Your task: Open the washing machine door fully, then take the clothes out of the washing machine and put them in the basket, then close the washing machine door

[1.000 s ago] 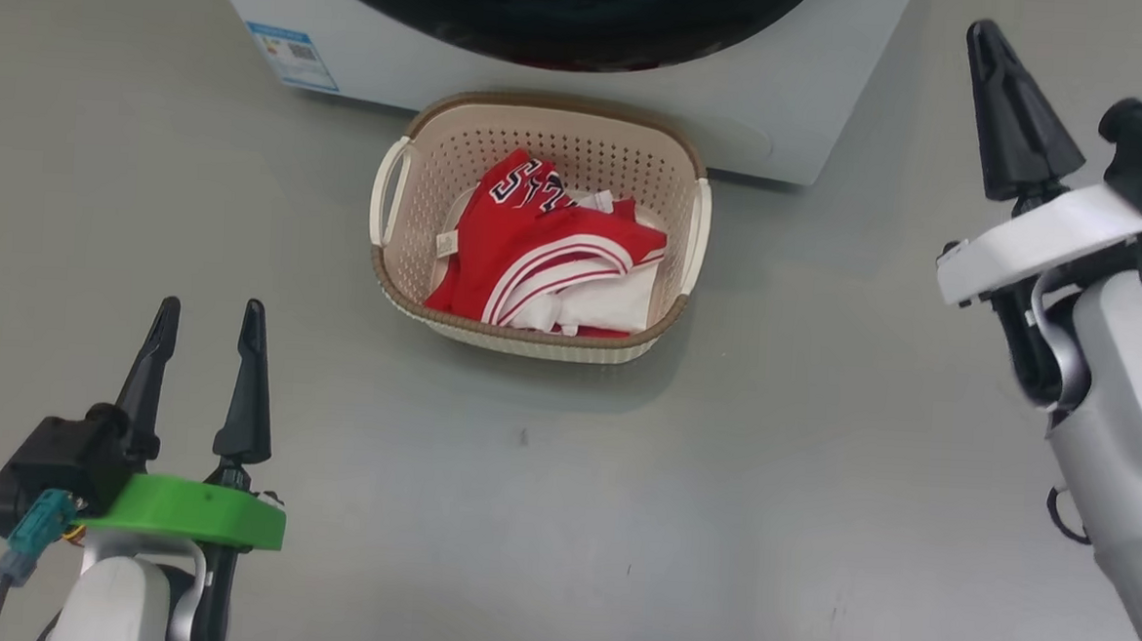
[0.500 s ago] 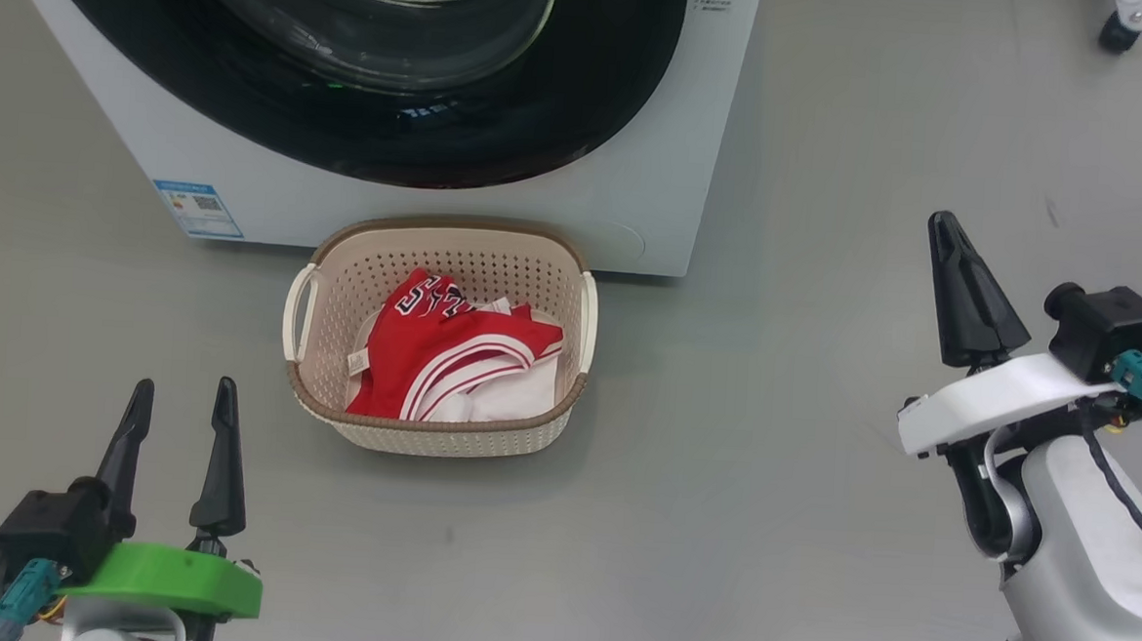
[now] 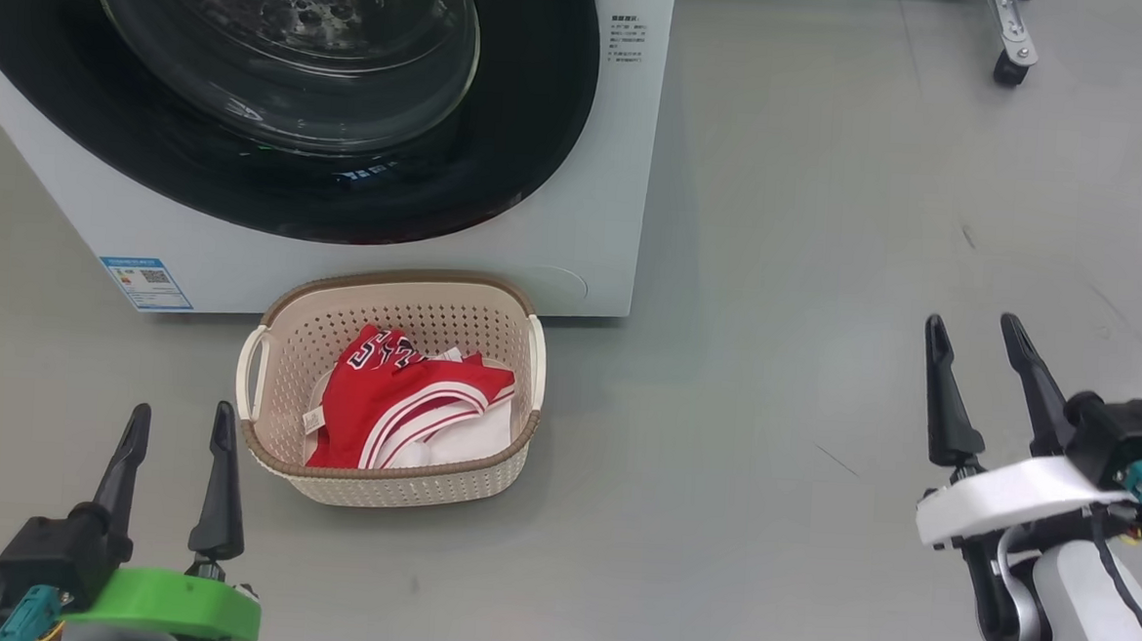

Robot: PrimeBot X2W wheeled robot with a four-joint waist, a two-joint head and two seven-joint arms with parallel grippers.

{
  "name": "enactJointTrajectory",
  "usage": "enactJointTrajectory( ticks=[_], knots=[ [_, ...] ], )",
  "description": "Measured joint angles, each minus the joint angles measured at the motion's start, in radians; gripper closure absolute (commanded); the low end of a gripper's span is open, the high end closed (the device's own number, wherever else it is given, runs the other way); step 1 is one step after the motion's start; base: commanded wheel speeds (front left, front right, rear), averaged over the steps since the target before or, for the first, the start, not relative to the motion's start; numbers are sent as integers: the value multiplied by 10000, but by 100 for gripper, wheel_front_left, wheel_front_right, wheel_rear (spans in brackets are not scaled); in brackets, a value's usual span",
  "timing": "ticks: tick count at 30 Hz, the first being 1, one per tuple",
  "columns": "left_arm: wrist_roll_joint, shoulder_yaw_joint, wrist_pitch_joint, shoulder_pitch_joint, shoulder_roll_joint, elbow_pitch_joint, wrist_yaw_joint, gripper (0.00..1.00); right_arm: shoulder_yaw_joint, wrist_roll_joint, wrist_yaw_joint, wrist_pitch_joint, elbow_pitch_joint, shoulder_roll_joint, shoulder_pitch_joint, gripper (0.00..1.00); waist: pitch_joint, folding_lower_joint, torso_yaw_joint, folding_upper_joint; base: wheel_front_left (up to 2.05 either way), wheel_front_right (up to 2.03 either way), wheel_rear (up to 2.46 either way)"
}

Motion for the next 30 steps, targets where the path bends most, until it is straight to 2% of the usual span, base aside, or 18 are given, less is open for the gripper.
enactJointTrajectory(
  ticks=[16, 30],
  knots=[
    [88, -360, 0, 81, 4, -63, 0, 0, -587, -487, 19, 0, -746, 353, 901, 0, 25, 0, -115, 0, 0, 0, 0],
    [151, -408, 2, 193, 4, 161, -2, 0, -790, -819, 196, 0, -993, 598, 1284, 0, 68, 0, -107, 0, 0, 0, 0]
  ],
)
